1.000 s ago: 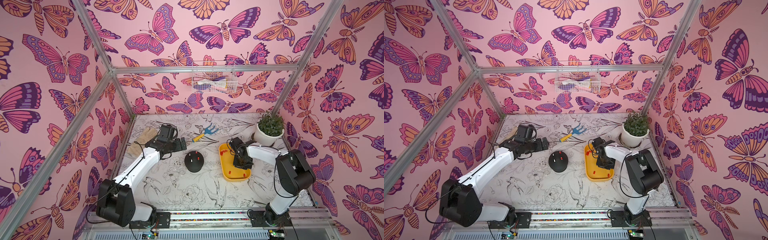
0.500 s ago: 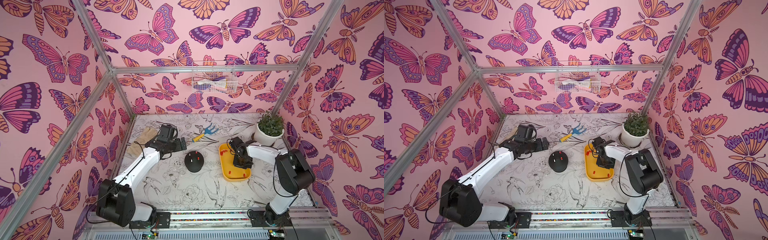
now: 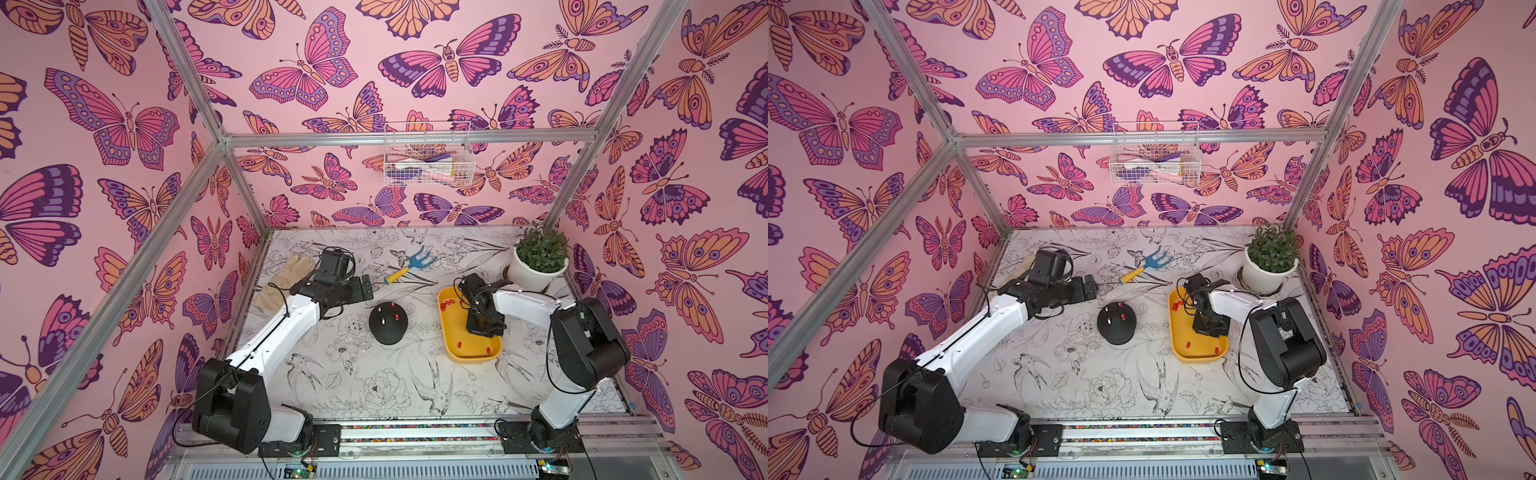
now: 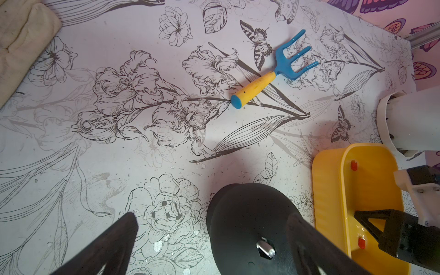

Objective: Cover the protruding screws with screw protection sleeves
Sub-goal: Pick up the screw protection sleeve from the storage box.

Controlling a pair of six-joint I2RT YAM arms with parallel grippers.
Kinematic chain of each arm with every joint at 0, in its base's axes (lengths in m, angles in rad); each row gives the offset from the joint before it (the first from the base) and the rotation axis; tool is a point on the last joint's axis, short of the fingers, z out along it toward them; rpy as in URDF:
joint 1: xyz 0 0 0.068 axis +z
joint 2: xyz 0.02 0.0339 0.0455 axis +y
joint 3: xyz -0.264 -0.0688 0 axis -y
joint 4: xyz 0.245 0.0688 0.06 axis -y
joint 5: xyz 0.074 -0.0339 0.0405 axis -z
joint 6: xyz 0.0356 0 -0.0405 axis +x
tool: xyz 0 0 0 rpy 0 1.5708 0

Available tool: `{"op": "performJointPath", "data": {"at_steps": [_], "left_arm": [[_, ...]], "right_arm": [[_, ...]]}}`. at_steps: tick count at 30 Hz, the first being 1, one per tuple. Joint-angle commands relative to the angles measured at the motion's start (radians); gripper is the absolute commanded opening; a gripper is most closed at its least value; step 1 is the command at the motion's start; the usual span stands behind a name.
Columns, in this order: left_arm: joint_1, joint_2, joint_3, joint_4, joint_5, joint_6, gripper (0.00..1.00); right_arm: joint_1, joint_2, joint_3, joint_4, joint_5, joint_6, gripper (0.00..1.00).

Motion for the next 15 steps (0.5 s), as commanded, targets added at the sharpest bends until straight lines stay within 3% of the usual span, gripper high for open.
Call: {"op": "performJointPath", "data": {"at_steps": [1,15], "left_arm": [[0.006,-0.026,-0.001,0.008,0.001,0.002,1.0],[0.006,-0.059,-0.017,0.028,0.001,0.005,1.0]], "right_arm": [[-0.008,-0.009,0.022,-0.034,-0.004,-0.016,0.1],[0.0,-0.048,0.048,-0.06,-0.003,-0.064,0.09]]}}
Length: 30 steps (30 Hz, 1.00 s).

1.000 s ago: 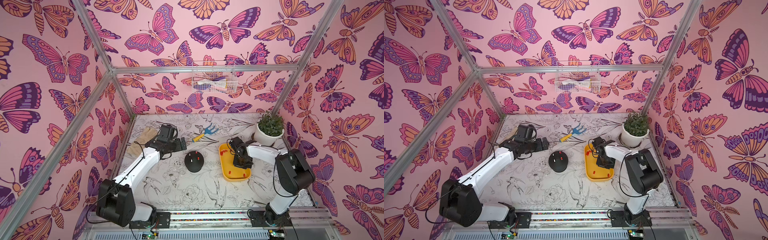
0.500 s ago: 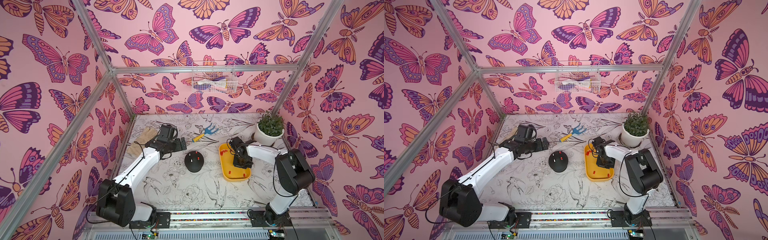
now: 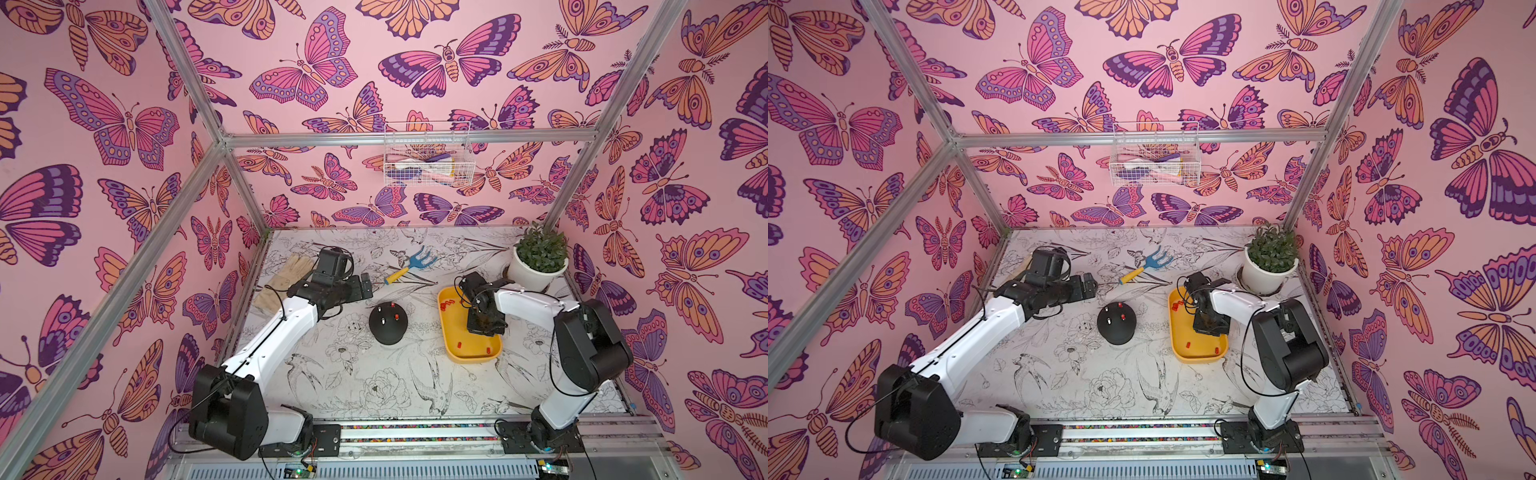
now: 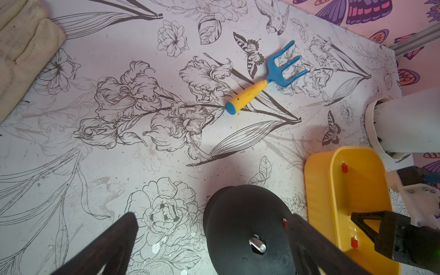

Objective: Cover the protruding screws with screw protection sleeves
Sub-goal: Pick up the screw protection sleeve from the storage box.

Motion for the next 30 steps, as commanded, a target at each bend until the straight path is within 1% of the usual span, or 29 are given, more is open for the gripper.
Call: {"op": "performJointPath", "data": {"at_steps": [1,10,19,30], "left_arm": [[0.006,-0.028,-0.016,0.015,0.001,0.005,1.0],[0.006,-0.053,-0.035,0.022,0.0,0.002,1.0],[0.006,-0.068,-0.046,0.023,0.004,0.002,1.0],[0.006,-0.075,-0.059,0.023,0.004,0.002,1.0]], "right_arm": [[0.001,-0.029,0.036,-0.036,-0.002,-0.027,0.09],[0.026,-0.007,0.101,-0.043,-0.022,-0.07,0.09],[0.068,0.07,0.18,-0.029,-0.087,-0.114,0.09],[0.071,0.15,0.207,-0.002,-0.15,-0.133,0.1]]}}
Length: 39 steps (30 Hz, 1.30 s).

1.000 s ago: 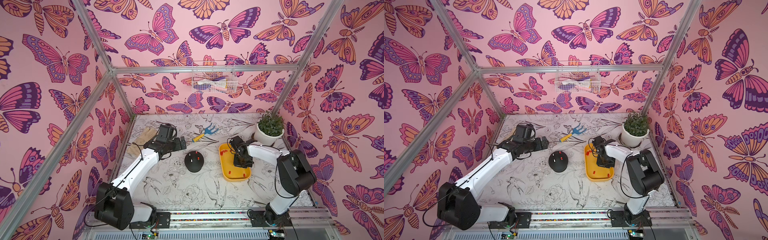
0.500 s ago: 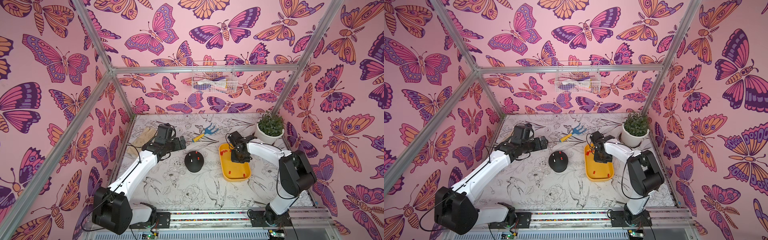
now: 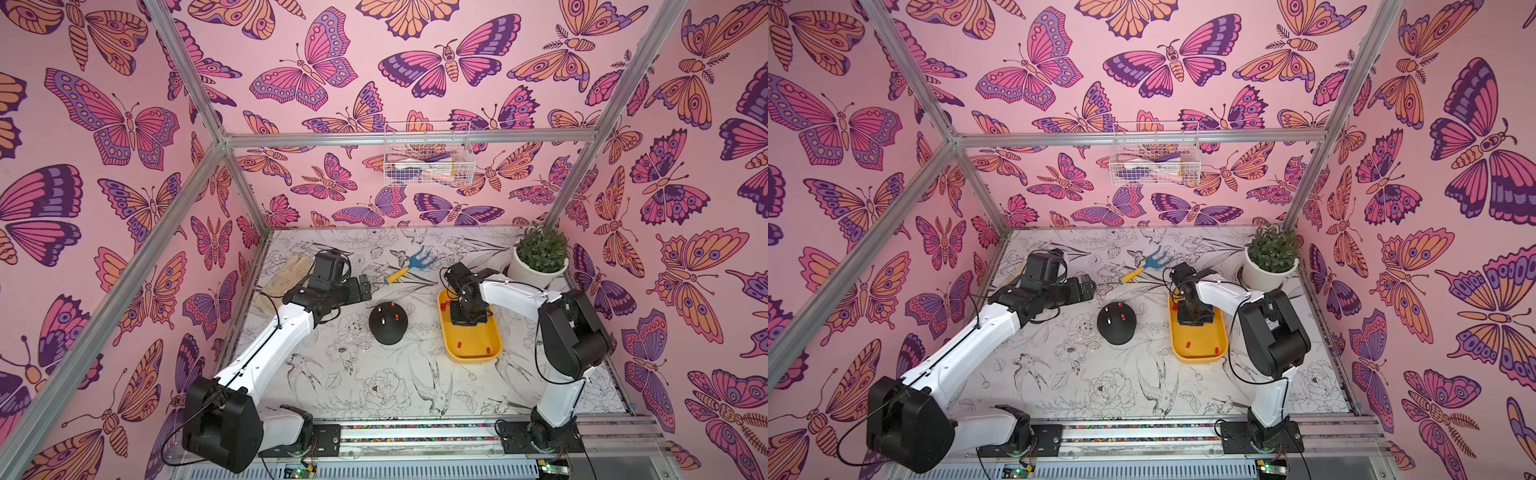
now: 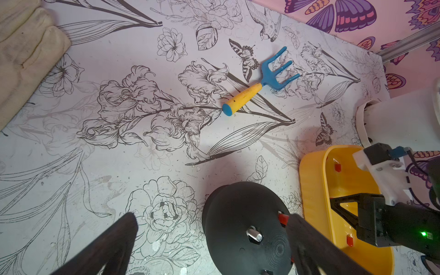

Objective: Cover the protruding screws with screw protection sleeves
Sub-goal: Pick up the screw protection sleeve from the storage box, then place the screw protection sleeve in the storage box.

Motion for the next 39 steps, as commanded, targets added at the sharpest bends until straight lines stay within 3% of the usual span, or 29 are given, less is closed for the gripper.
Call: {"op": "performJointPath", "data": {"at_steps": [1,39], "left_arm": [[0.006,-0.016,-0.017,0.007,0.004,0.001,1.0],[0.006,-0.075,-0.049,0.006,-0.013,-0.007,1.0]], "right_arm": [[0.005,0.021,0.032,-0.001,-0.027,-0.015,0.1],[0.005,0.048,0.01,0.02,-0.05,-0.002,0.15]]}}
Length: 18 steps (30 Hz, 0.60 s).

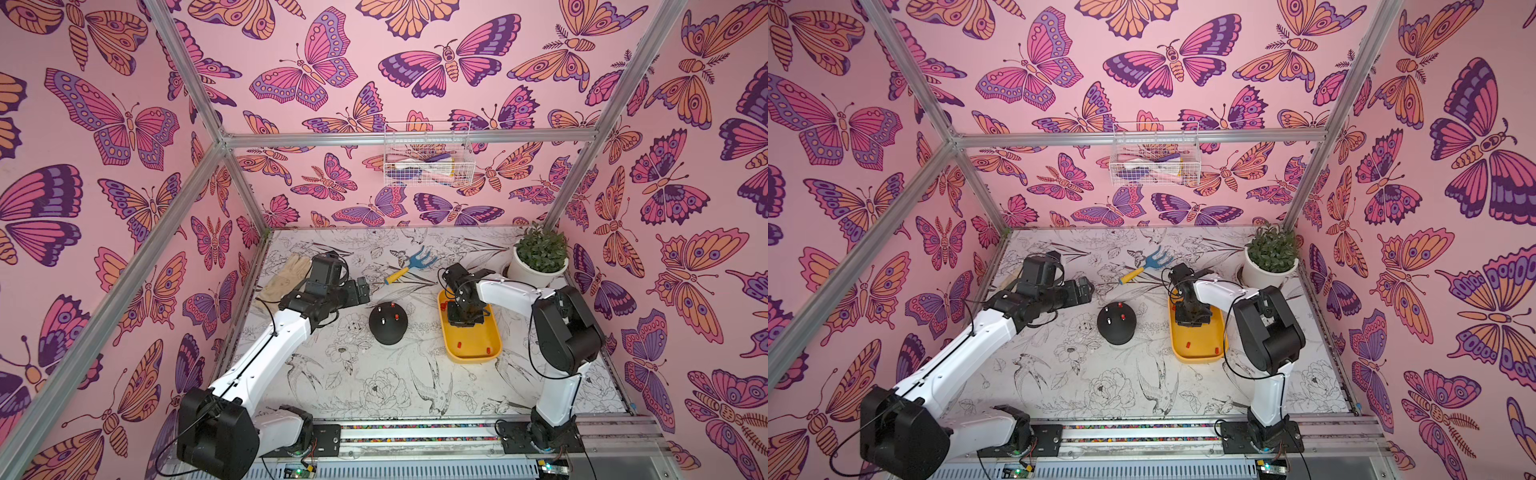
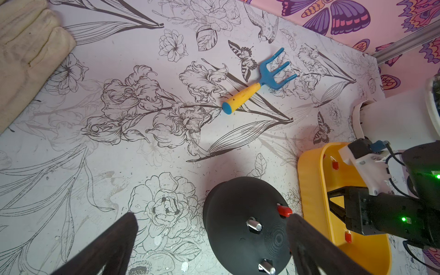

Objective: Cover the protruding screws with screw protection sleeves
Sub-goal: Place the screw protection sleeve in the storage box.

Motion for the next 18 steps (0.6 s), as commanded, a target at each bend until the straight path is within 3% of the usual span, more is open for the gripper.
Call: {"op": "performJointPath", "data": {"at_steps": [1,18], "left_arm": [[0.006,-0.024,-0.016,0.006,-0.009,-0.007,1.0],[0.006,-0.027,-0.025,0.006,-0.011,-0.006,1.0]], "right_arm": [[0.005,0.013,0.0,-0.003,-0.01,0.002,0.16],[0.006,0.01,-0.008,-0.006,-0.021,0.008,0.17]]}}
